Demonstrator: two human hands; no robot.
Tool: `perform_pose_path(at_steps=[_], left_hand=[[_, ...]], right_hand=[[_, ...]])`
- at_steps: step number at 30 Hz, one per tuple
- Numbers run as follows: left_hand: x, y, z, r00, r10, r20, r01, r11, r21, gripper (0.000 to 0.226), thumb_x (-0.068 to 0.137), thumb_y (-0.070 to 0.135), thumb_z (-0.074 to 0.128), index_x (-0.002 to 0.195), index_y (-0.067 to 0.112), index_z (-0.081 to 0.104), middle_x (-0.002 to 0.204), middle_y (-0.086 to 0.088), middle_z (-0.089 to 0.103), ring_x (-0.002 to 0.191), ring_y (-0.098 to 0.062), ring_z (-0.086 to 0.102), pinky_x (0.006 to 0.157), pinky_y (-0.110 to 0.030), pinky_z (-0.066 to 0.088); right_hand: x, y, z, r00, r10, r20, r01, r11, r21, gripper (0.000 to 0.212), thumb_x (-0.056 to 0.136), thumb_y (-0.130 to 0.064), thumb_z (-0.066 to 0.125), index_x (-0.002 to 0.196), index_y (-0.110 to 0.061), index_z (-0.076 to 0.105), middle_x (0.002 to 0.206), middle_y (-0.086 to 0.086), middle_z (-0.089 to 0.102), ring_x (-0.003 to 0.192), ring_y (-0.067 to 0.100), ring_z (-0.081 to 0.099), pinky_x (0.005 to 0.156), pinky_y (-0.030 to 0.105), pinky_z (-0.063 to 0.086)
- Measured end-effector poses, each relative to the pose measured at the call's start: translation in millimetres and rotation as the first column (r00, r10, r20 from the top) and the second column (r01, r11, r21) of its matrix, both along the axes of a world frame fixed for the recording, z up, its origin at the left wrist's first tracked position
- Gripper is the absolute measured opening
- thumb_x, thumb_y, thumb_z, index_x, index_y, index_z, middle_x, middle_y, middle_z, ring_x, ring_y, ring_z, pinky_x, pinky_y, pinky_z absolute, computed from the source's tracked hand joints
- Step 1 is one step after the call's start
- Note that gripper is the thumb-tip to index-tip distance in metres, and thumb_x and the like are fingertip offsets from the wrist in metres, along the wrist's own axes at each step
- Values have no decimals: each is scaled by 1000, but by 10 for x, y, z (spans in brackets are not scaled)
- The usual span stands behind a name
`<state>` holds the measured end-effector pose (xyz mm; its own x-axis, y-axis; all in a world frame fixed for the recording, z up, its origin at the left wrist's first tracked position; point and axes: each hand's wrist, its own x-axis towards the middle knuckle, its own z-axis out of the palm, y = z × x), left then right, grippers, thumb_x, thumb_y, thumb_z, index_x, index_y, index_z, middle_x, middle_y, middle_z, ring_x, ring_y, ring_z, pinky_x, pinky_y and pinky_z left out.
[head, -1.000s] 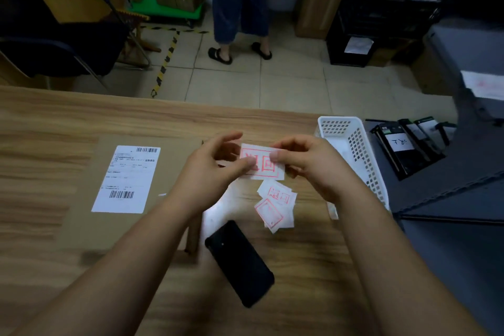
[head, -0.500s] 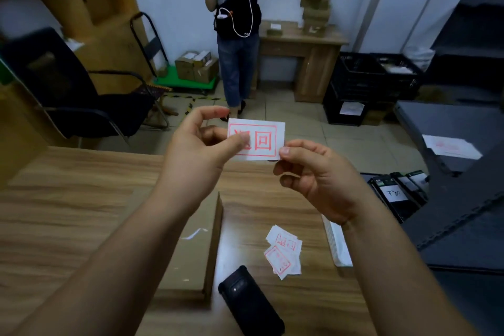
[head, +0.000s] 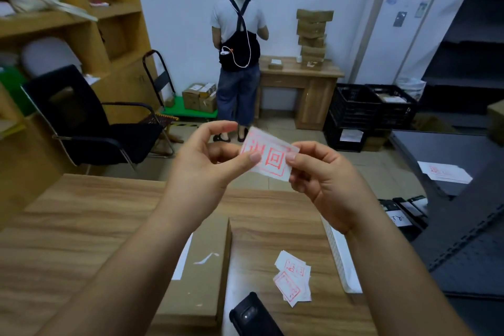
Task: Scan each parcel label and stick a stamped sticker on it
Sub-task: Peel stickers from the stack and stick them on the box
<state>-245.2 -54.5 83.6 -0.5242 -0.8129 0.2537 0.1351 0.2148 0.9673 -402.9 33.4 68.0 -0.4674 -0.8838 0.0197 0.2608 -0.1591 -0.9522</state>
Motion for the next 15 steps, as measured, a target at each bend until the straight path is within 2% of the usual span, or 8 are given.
perform_pose_path(at_steps=[3, 5, 7, 9, 11, 13, 15], left_hand=[[62, -49, 15, 1000, -24, -19, 25, 999, 32, 42, 80, 4, 75, 115, 19, 57, 78, 1, 75, 81, -8, 72, 73, -16, 54], [105, -91, 23, 1000, -3, -10, 3, 1000, 15, 38, 82, 4, 73, 114, 19, 58, 80, 0, 75, 83, -10, 72, 79, -22, 56], [140, -123, 46, 1000, 13, 16, -13, 1000, -25, 35, 84, 5, 72, 113, 21, 59, 81, -1, 74, 86, -14, 72, 82, -28, 57], [168, -140, 72, 999, 5, 54, -1, 998, -70, 34, 85, 5, 71, 110, 24, 58, 78, 0, 73, 82, -15, 72, 79, -29, 58], [191, -138, 95, 996, -16, 83, 25, 994, -107, 33, 86, 4, 70, 108, 26, 58, 74, 5, 71, 75, -10, 69, 72, -25, 57], [208, -132, 118, 995, -30, 93, 41, 993, -115, 33, 86, 3, 70, 108, 26, 59, 73, 6, 70, 73, -7, 67, 68, -22, 56], [225, -134, 133, 996, -26, 90, 36, 993, -111, 33, 86, 3, 69, 108, 25, 59, 72, 7, 70, 72, -6, 67, 67, -21, 56]], right_hand=[[73, -20, -11, 1000, 12, 27, -12, 1000, 12, 10, 86, 0, 61, 90, -8, 57, 78, 10, 72, 58, 14, 62, 48, 19, 42], [122, -27, -9, 995, 102, -10, -101, 993, 54, 17, 83, -2, 66, 94, -7, 55, 82, 11, 73, 62, 17, 67, 50, 20, 45], [165, -44, 20, 982, 175, -69, -168, 982, 91, 28, 76, -9, 73, 101, -7, 58, 92, 10, 75, 72, 20, 70, 57, 23, 48], [191, -67, 80, 981, 151, -118, -142, 986, 86, 33, 74, -21, 71, 105, -11, 65, 99, 7, 75, 81, 18, 69, 64, 26, 43], [205, -84, 136, 981, 110, -158, -103, 993, 56, 32, 75, -23, 74, 106, -13, 68, 101, 7, 75, 88, 19, 69, 70, 36, 43], [233, -81, 174, 979, 90, -182, -83, 995, 48, 29, 76, -22, 77, 102, -13, 70, 99, 10, 76, 94, 27, 69, 83, 54, 45], [261, -77, 196, 978, 78, -193, -70, 996, 48, 30, 73, -23, 70, 101, -12, 71, 97, 11, 76, 94, 29, 69, 87, 55, 45]])
